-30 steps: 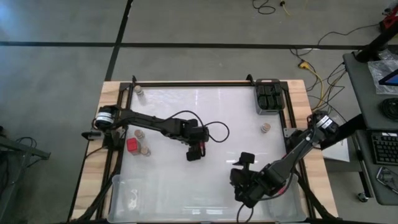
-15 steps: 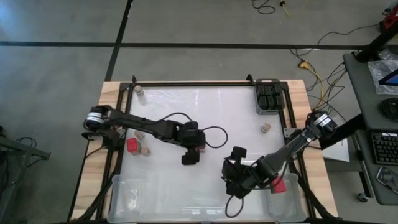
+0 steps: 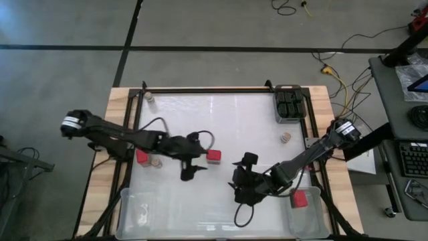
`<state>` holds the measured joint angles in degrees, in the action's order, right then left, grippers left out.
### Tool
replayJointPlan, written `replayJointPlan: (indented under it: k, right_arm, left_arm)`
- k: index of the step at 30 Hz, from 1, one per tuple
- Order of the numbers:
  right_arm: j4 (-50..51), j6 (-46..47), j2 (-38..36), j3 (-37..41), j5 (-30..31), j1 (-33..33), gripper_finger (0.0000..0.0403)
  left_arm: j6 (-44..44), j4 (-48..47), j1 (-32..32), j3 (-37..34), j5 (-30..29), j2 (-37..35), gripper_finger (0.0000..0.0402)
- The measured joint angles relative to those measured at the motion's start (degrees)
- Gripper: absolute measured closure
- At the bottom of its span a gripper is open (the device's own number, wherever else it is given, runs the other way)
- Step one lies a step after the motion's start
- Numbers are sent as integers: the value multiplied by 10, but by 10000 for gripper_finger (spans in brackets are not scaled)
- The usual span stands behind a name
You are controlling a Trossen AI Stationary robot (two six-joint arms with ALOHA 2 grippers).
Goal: Sort spices by type
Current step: Put the red seasoning can into the gray bin
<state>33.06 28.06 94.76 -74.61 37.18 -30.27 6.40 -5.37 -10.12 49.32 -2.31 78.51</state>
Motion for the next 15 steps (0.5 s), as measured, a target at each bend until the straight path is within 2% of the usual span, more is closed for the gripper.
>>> replayJointPlan:
  k: [3,8,10,13,15]
  right_arm:
    - [-26,-21,0,0,-16,20,42]
    - [-70,-36,3,0,-117,74,42]
    - [-73,-38,7,-1,-136,96,42]
    - [-76,-54,17,-4,-139,125,42]
    - [-79,-66,24,-11,-160,140,42]
  left_arm:
    - [12,111,-13,-76,2,-35,109]
    - [35,344,-28,-188,-42,-66,109]
    - [29,427,-30,-224,-43,-66,109]
    - [27,486,-31,-263,-42,-66,109]
    - [27,492,-31,-276,-42,-66,109]
